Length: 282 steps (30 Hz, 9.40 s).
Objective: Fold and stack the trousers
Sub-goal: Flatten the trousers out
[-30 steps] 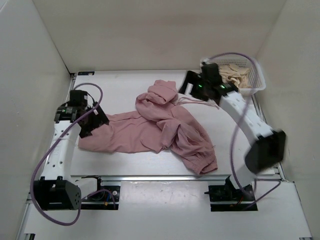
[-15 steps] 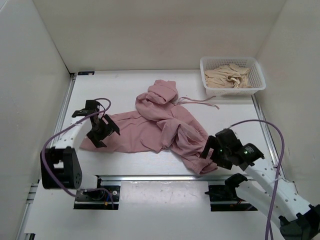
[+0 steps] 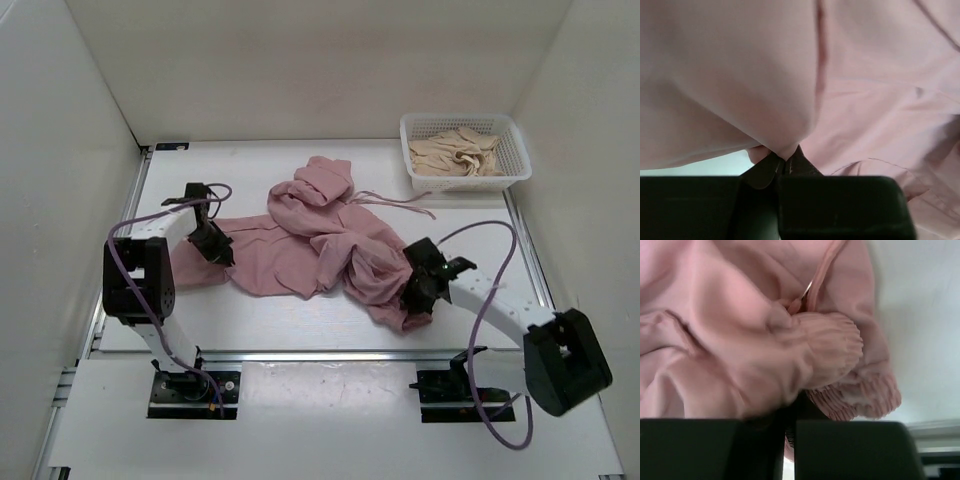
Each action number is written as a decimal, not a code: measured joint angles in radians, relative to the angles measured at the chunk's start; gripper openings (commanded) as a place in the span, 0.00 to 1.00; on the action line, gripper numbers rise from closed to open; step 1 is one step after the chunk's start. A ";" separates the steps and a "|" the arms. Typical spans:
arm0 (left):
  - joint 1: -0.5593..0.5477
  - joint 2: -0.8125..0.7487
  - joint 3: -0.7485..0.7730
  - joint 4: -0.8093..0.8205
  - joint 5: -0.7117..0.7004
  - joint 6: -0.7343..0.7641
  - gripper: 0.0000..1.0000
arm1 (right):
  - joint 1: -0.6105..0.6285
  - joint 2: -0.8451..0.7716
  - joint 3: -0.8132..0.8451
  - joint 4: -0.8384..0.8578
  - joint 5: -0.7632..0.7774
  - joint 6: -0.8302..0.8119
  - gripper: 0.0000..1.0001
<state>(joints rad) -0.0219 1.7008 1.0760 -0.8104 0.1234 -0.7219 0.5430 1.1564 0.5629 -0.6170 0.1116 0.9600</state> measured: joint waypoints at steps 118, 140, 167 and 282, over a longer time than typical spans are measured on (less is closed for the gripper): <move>0.458 -0.036 -0.058 -0.089 0.011 0.132 0.25 | -0.644 -0.261 -0.157 0.037 -0.293 0.008 0.97; 0.451 0.042 0.164 -0.089 -0.002 0.158 0.10 | -0.716 -0.031 0.051 0.147 -0.101 -0.018 0.00; 0.482 -0.036 0.006 -0.174 -0.154 0.142 0.59 | -0.800 -0.093 0.143 0.005 0.011 -0.085 0.00; -0.375 0.200 1.044 -0.442 -0.247 0.277 0.46 | 0.036 0.474 0.482 0.007 -0.027 -0.295 0.95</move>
<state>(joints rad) -0.3973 1.9007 2.1204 -1.2526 -0.1238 -0.4450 0.5789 1.6302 1.0447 -0.6098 0.0849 0.6647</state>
